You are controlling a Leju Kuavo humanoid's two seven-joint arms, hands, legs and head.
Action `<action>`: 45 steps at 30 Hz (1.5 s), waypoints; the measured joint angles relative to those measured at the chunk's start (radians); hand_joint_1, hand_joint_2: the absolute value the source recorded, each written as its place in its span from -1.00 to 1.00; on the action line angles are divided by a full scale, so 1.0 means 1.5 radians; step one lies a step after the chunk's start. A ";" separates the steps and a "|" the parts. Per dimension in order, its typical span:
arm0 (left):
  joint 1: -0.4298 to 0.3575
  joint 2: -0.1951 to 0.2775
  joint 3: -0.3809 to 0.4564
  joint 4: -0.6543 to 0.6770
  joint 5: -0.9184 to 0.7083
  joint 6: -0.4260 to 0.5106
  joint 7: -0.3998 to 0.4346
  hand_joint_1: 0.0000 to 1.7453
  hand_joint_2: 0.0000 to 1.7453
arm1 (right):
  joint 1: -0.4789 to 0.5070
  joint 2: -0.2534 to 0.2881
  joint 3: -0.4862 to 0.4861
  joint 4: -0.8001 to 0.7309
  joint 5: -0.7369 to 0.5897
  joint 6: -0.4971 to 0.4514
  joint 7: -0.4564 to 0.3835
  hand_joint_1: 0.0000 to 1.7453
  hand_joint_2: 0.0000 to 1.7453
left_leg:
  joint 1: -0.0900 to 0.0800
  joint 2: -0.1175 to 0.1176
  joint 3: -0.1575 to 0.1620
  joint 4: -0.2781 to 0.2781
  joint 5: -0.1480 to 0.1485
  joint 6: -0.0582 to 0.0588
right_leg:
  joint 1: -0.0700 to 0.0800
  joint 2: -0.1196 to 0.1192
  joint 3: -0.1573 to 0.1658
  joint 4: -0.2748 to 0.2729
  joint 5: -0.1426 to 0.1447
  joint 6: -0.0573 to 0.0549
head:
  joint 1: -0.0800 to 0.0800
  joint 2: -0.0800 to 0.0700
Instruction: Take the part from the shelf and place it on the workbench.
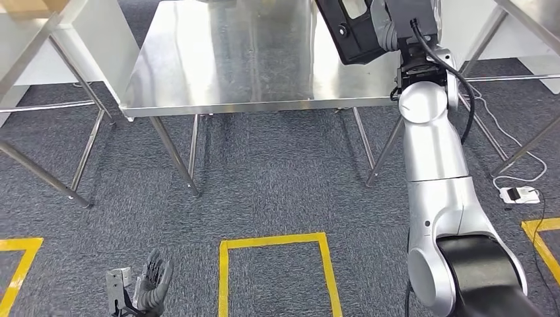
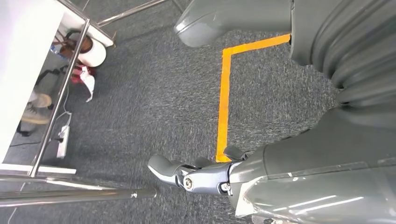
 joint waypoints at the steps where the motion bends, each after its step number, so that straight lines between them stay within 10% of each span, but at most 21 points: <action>1: 0.001 0.000 -0.001 0.000 -0.001 0.000 0.000 -1.00 1.00 | 0.001 -0.002 0.000 0.000 -0.002 0.000 -0.005 1.00 1.00 | 0.000 -0.004 -0.002 0.000 0.001 -0.004 | 0.003 -0.003 0.001 -0.001 0.000 -0.006 | 0.000 0.000; 4: 0.002 0.000 -0.003 0.000 -0.005 0.001 0.000 -1.00 1.00 | 0.005 -0.006 0.000 -0.001 -0.009 0.001 -0.017 1.00 1.00 | 0.001 0.014 -0.012 0.012 -0.009 -0.013 | 0.000 -0.012 0.003 -0.005 0.004 -0.022 | -0.003 0.000; 7: 0.001 0.000 -0.008 0.000 -0.007 0.002 0.000 -1.00 1.00 | 0.012 -0.012 -0.001 -0.004 -0.011 0.003 -0.025 1.00 1.00 | 0.001 0.067 -0.064 0.121 -0.064 -0.021 | 0.000 -0.018 0.004 -0.006 0.005 -0.032 | -0.010 0.000; 9: 0.001 0.000 -0.011 0.000 -0.007 0.004 0.000 -1.00 1.00 | 0.022 -0.016 -0.001 -0.005 -0.011 0.004 -0.028 1.00 1.00 | 0.003 0.076 -0.096 0.187 -0.084 -0.023 | 0.001 -0.023 0.005 -0.006 0.004 -0.033 | -0.010 0.000; 15: 0.001 0.001 -0.017 -0.001 -0.007 0.007 -0.001 -1.00 1.00 | 0.034 -0.024 -0.002 -0.014 -0.010 0.006 -0.032 1.00 1.00 | -0.003 0.084 0.000 0.007 -0.008 -0.005 | 0.011 -0.029 0.005 -0.006 0.001 -0.032 | -0.011 0.000; 20: 0.003 0.002 -0.019 -0.002 -0.007 0.008 0.000 -1.00 1.00 | 0.048 -0.034 -0.002 -0.016 -0.006 0.005 -0.041 1.00 1.00 | -0.009 0.077 0.004 -0.002 -0.007 -0.010 | 0.016 -0.037 0.005 -0.006 0.001 -0.031 | -0.008 0.000; 33: -0.011 0.019 -0.036 0.010 -0.002 0.007 -0.001 -1.00 1.00 | 0.045 -0.042 -0.001 -0.012 -0.008 -0.008 -0.069 1.00 1.00 | -0.012 0.072 0.005 -0.006 -0.006 0.017 | 0.005 -0.041 0.004 -0.009 0.000 -0.009 | -0.008 0.000; 39: -0.019 0.021 -0.045 0.020 0.001 0.007 -0.001 -1.00 1.00 | 0.044 -0.051 -0.001 -0.008 -0.010 -0.012 -0.071 1.00 1.00 | -0.004 0.067 0.013 -0.015 -0.002 0.024 | 0.004 -0.032 -0.095 0.184 -0.071 -0.011 | -0.004 0.000; 43: -0.021 0.023 -0.050 0.026 0.001 0.009 -0.001 -1.00 1.00 | 0.041 -0.053 -0.001 -0.006 -0.011 -0.013 -0.072 1.00 1.00 | 0.000 0.060 0.012 -0.004 -0.011 0.010 | -0.003 -0.031 -0.027 0.033 -0.004 0.009 | -0.002 0.000; 45: -0.022 0.024 -0.053 0.028 0.001 0.012 -0.002 -1.00 1.00 | 0.038 -0.054 0.000 -0.003 -0.012 -0.015 -0.076 1.00 1.00 | -0.002 0.057 0.010 0.000 -0.015 0.002 | -0.002 -0.030 -0.006 -0.007 0.008 0.003 | -0.002 0.000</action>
